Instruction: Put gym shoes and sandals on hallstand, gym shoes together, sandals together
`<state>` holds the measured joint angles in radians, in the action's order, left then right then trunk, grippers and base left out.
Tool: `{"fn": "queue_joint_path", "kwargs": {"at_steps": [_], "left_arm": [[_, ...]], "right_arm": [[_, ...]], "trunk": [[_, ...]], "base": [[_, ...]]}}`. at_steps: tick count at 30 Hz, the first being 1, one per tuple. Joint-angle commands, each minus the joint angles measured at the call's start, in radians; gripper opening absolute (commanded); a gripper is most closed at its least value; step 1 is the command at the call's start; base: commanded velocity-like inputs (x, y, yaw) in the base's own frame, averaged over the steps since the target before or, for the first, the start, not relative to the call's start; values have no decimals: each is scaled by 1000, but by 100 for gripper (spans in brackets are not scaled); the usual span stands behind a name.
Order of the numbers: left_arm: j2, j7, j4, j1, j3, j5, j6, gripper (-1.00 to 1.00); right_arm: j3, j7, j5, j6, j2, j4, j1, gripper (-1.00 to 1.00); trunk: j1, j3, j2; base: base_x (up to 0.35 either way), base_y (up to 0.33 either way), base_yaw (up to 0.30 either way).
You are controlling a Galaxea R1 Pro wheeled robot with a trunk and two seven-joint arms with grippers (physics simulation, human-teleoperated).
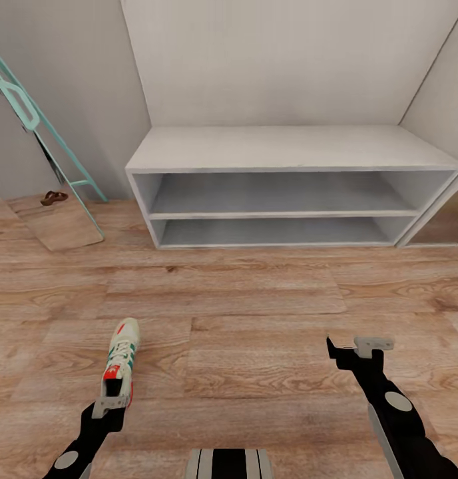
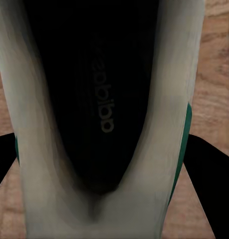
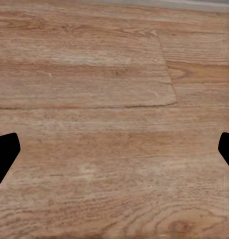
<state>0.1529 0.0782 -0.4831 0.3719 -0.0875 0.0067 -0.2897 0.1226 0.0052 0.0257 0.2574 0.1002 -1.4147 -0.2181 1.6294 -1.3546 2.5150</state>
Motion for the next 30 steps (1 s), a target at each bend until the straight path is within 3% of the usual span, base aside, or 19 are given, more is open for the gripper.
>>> {"fn": "queue_joint_path", "kwargs": {"at_steps": [1, 6, 14, 28, 30], "left_arm": [[0, 8, 1, -6, -7, 1, -11, -100], [3, 7, 1, -51, -22, 2, -43, -100], [-1, 8, 8, -96, -63, 3, -92, -100], [-7, 8, 9, -195, -72, 3, -177, -100], [-8, 7, 13, -198, -72, 2, -179, -100]], "right_arm": [[0, 1, 4, -9, 0, 13, 7, 100], [-1, 1, 5, -199, -4, 171, 70, 100], [-1, 1, 4, -497, -5, 452, 102, 100], [-3, 2, 1, -834, -8, 894, 105, 100], [-3, 2, 1, -846, -8, 910, 105, 100]], "trunk": [[-1, 5, 0], [-3, 32, -1], [-6, 76, -3], [-13, 152, -6], [-14, 163, -7]], "base": [[0, 0, 0], [0, 0, 0], [0, 0, 0], [0, 0, 0], [0, 0, 0]]}}
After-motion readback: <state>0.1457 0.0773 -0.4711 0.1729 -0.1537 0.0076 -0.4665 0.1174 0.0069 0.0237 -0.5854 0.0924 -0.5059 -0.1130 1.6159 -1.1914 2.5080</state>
